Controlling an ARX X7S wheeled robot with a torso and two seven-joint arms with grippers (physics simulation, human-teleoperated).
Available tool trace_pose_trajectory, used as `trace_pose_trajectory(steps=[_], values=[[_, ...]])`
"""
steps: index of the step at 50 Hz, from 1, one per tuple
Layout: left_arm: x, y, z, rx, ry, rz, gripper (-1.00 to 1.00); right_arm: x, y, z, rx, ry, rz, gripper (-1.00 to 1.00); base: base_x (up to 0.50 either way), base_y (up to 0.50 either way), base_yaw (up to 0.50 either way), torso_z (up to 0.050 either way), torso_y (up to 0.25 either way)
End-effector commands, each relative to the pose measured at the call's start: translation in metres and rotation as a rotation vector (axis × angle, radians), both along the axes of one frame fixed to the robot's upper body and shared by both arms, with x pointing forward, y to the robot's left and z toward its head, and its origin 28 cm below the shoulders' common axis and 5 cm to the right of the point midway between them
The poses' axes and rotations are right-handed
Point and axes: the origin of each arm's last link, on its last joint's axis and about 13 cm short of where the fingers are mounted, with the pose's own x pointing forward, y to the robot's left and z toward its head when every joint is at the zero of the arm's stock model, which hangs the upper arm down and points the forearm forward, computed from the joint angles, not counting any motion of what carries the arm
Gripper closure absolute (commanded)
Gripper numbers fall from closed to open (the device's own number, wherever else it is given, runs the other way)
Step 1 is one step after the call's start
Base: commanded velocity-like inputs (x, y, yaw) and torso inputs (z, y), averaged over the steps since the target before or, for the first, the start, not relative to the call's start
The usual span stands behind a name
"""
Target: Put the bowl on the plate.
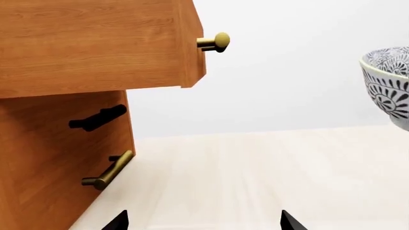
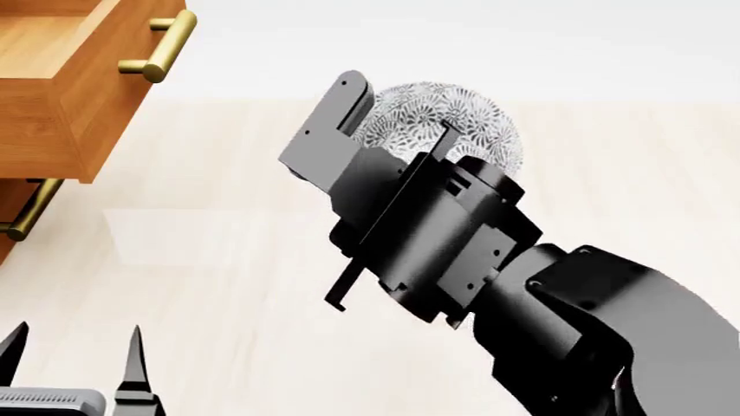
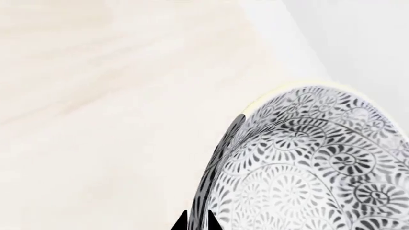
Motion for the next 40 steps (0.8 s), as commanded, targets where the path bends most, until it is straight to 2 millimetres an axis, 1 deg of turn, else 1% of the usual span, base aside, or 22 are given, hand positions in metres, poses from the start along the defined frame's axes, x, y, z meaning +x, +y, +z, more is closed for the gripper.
trace_pose_trajectory(steps=[1, 9, 12, 20, 23, 28, 32, 40], values=[[0.0, -0.001, 0.001, 0.003, -0.002, -0.003, -1.0, -0.013, -0.016, 0.026, -0.059, -0.104, -0.027, 1.0, 0.0, 0.0, 0.0, 0.0, 0.0], [0.0, -0.002, 0.0, 0.01, -0.002, -0.014, -1.0, -0.03, -0.031, 0.032, -0.042, -0.132, -0.058, 1.0, 0.0, 0.0, 0.0, 0.0, 0.0], [0.0, -0.002, 0.001, 0.011, -0.003, -0.015, -1.0, -0.033, -0.035, 0.031, -0.036, -0.137, -0.068, 1.0, 0.0, 0.0, 0.0, 0.0, 0.0], [0.0, -0.002, 0.001, 0.016, 0.0, -0.016, -1.0, -0.048, -0.053, 0.027, -0.009, -0.146, -0.121, 1.0, 0.0, 0.0, 0.0, 0.0, 0.002], [0.001, -0.002, 0.002, 0.016, -0.003, -0.017, -1.0, -0.055, -0.06, 0.03, 0.031, -0.158, -0.146, 1.0, 0.0, 0.0, 0.0, 0.0, 0.0], [0.001, -0.003, 0.003, 0.018, -0.006, -0.018, -1.0, -0.066, -0.071, 0.032, 0.03, -0.171, -0.182, 1.0, 0.0, 0.0, 0.0, 0.0, 0.0], [0.001, -0.003, 0.003, 0.019, -0.007, -0.021, -1.0, -0.076, -0.078, 0.038, 0.019, -0.194, -0.208, 1.0, 0.0, 0.0, 0.0, 0.0, 0.0], [0.001, -0.002, 0.002, 0.02, -0.005, -0.019, -1.0, -0.091, -0.084, 0.05, 0.001, -0.229, -0.232, 1.0, 0.0, 0.0, 0.0, 0.0, 0.0]])
